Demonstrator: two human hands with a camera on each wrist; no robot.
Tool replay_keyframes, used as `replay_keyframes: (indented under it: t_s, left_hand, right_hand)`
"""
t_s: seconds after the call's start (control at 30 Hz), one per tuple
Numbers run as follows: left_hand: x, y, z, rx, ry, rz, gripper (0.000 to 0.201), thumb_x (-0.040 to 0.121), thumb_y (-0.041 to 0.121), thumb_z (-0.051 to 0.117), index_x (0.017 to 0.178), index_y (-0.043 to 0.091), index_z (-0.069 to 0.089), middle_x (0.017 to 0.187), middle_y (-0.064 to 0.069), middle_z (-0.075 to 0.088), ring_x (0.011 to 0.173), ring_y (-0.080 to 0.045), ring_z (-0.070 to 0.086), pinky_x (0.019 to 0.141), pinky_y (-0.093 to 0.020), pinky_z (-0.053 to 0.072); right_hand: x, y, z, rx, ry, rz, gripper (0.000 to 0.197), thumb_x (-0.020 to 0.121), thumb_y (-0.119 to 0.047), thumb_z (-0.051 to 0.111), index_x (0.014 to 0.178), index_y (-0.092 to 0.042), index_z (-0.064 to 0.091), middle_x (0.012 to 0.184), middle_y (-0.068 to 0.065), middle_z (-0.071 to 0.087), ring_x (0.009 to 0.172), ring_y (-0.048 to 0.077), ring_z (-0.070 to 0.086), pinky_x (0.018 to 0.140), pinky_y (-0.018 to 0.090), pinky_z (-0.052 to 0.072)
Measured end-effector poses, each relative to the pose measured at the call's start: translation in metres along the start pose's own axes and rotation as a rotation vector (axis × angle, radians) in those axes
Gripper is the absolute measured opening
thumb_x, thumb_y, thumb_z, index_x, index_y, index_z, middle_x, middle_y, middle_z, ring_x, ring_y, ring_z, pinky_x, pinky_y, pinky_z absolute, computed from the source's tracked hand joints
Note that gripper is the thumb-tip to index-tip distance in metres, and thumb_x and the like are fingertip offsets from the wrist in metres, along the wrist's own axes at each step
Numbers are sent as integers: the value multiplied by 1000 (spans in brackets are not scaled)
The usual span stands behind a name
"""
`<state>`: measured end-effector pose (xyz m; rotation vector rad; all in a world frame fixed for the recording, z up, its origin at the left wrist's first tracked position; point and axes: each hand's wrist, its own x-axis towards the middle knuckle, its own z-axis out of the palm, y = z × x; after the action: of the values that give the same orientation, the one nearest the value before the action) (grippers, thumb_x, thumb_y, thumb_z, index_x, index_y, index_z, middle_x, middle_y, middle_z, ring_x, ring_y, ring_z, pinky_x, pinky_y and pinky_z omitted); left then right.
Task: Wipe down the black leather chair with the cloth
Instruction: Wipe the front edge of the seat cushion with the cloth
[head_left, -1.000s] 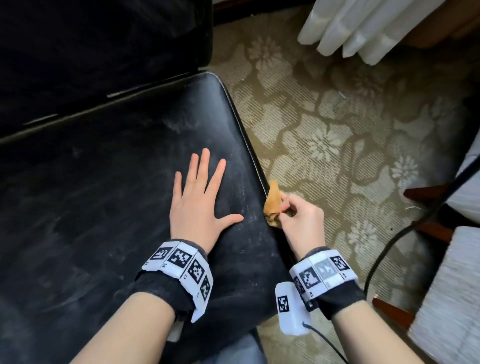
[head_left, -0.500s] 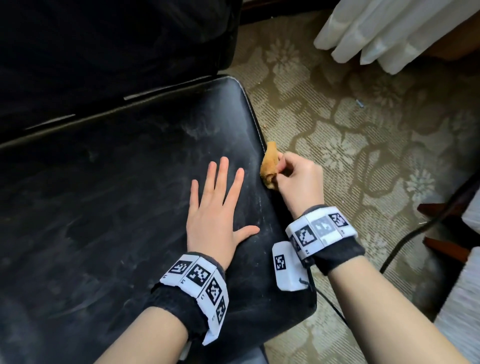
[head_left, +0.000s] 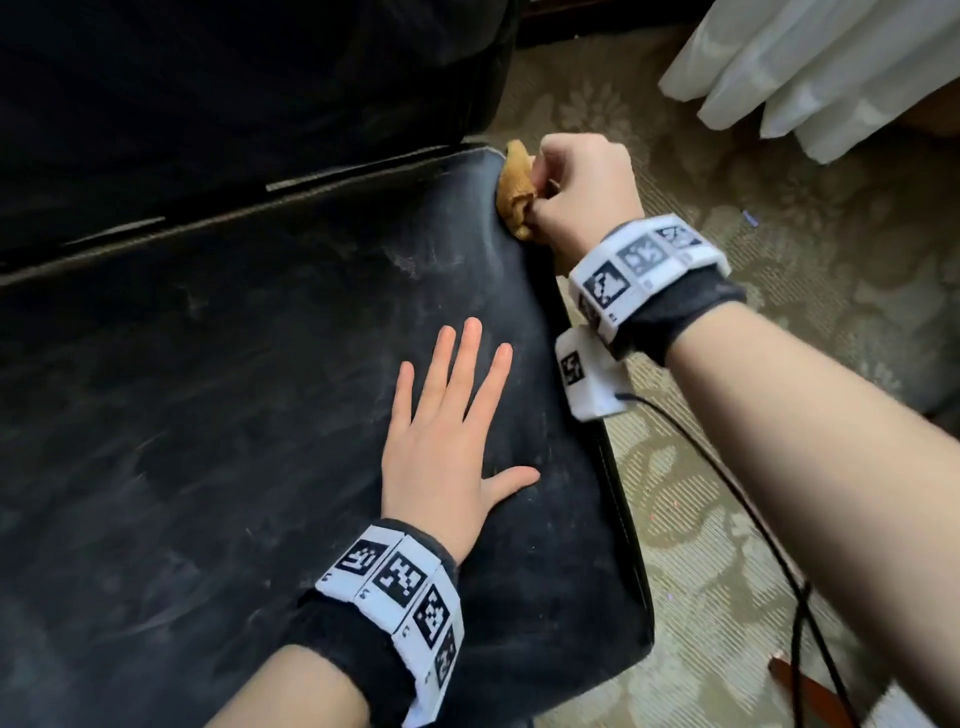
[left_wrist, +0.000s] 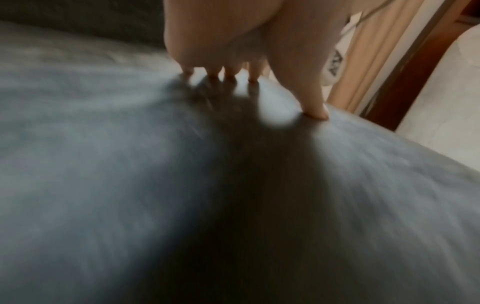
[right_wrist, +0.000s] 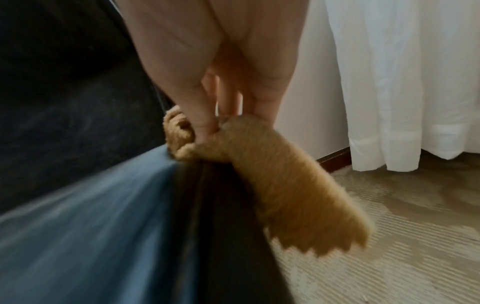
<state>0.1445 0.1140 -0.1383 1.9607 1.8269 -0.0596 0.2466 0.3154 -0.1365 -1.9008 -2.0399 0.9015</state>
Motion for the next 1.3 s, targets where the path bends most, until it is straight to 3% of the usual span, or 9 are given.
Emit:
replay_keyframes:
  t_s: [0.2,0.3,0.37,0.53,0.73,0.9,1.03,1.13,1.3]
  left_hand:
    - [11,-15,-19,-82,-4,13,103,66,56,70,147,30,12,156,4,-2,143,-12,-2,115,-35,1]
    - [25,-13,-25,-67,-68,-36,113,68,63,63,139,35,-20,147,7,-31,139,-11,-23,114,-37,-8]
    - [28,-13,-26,-52,-84,-48,114,68,66,61,134,36,-26,143,8,-36,137,-10,-27,113,-37,-11]
    - [27,-12,-26,-79,-80,-54,113,68,65,61,135,37,-26,144,9,-36,136,-8,-28,113,-35,-12]
    - [27,-10,-27,-77,-88,-73,112,69,65,60,133,37,-29,144,8,-37,137,-10,-28,114,-37,-10]
    - [27,-11,-27,-91,-98,-65,113,70,64,60,134,36,-29,144,8,-37,136,-10,-30,113,-36,-12]
    - [25,-19,-34,-161,-76,-47,106,76,56,62,138,36,-21,144,12,-35,134,-4,-29,114,-31,-10]
    - [25,-39,-44,-194,-15,-118,100,78,51,62,146,30,-8,143,12,-30,134,-2,-24,114,-28,-6]
    - [16,-81,-55,-191,50,-220,93,79,53,59,148,24,3,144,13,-24,134,-1,-20,115,-29,-3]
  right_hand:
    - [30,12,-48,162,-250,-5,26,71,-11,76,68,-29,56,69,-10,58,57,-9,54,58,7,43]
    - [34,2,-34,-23,-300,-61,20,70,-18,76,86,-23,64,82,-3,59,79,5,56,65,16,40]
    - [33,-3,-25,-71,-273,-51,21,70,-18,76,87,-20,64,84,-2,58,77,8,54,53,13,37]
    - [25,3,-30,-64,-301,15,17,70,-18,75,69,-22,58,66,-5,56,60,4,50,43,0,33]
    - [-22,22,-28,-87,-294,81,30,69,-18,76,58,-24,49,74,1,59,76,16,57,67,22,44]
    - [-65,30,-37,-140,-503,125,30,69,-10,78,58,-21,52,64,-1,58,59,8,50,47,7,34]
    - [-59,8,-33,-87,-148,57,15,74,-7,69,82,-18,64,73,-4,59,73,15,54,61,19,38]
    - [-60,-16,-10,-131,-47,-8,33,76,1,56,106,-15,59,87,9,68,84,32,60,76,32,45]
    - [-69,-35,-3,-148,80,-83,29,73,2,55,100,-8,60,96,11,65,93,34,59,77,34,43]
